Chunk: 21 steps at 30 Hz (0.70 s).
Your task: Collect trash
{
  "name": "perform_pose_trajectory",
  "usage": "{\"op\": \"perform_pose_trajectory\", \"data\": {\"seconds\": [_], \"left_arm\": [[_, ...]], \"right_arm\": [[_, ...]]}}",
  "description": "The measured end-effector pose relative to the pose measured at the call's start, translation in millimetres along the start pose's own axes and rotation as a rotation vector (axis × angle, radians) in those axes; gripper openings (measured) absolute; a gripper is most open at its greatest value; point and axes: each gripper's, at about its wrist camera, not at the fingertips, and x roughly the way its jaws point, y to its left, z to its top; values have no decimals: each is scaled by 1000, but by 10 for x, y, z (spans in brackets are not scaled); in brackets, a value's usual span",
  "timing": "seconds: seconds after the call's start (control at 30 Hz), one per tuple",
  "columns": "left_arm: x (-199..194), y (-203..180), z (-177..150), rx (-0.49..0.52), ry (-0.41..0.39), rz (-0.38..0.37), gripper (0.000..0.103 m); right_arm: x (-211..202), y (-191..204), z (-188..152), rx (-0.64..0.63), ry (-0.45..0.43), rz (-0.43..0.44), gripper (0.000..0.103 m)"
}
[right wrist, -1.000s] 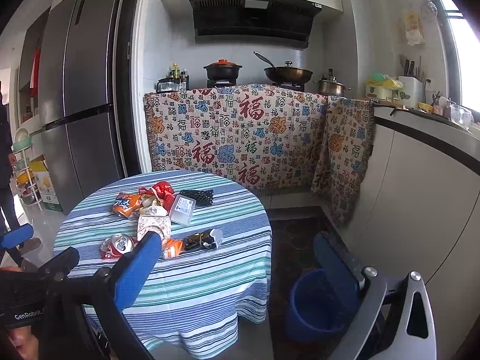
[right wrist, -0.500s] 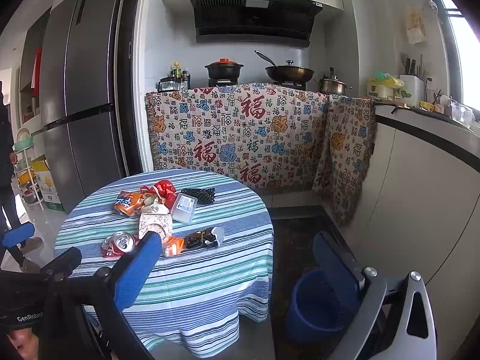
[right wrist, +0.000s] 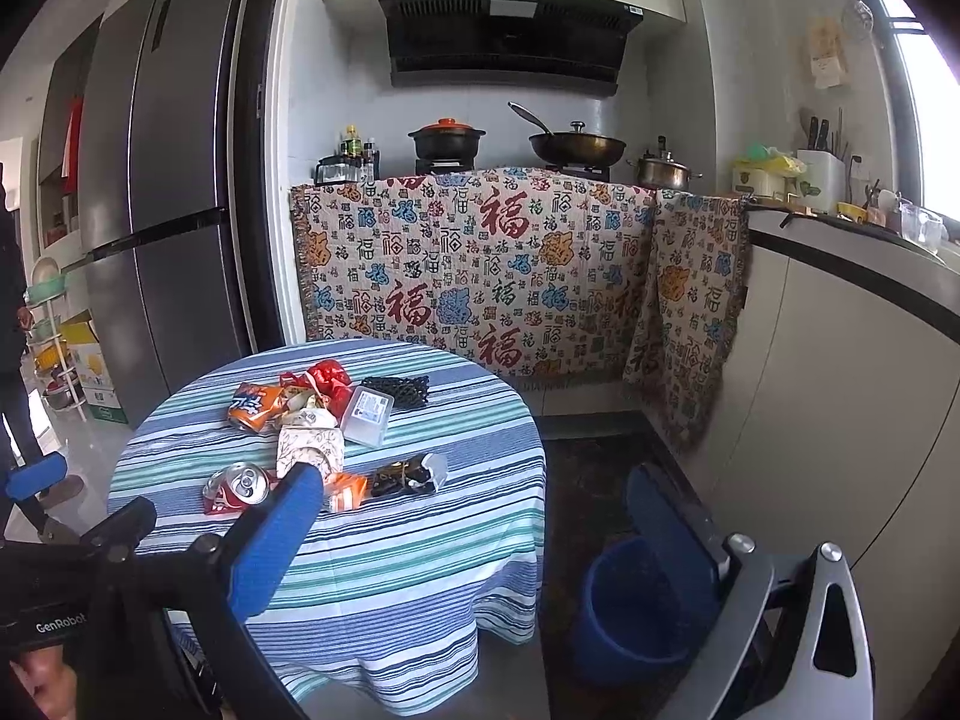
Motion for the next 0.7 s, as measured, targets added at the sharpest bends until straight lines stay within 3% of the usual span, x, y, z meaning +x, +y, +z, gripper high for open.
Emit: {"op": "perform_pose_trajectory", "data": {"seconds": [0.7], "left_arm": [[80, 290, -11, -45, 4, 29, 103]], "right_arm": [[60, 75, -3, -8, 11, 28, 103]]}}
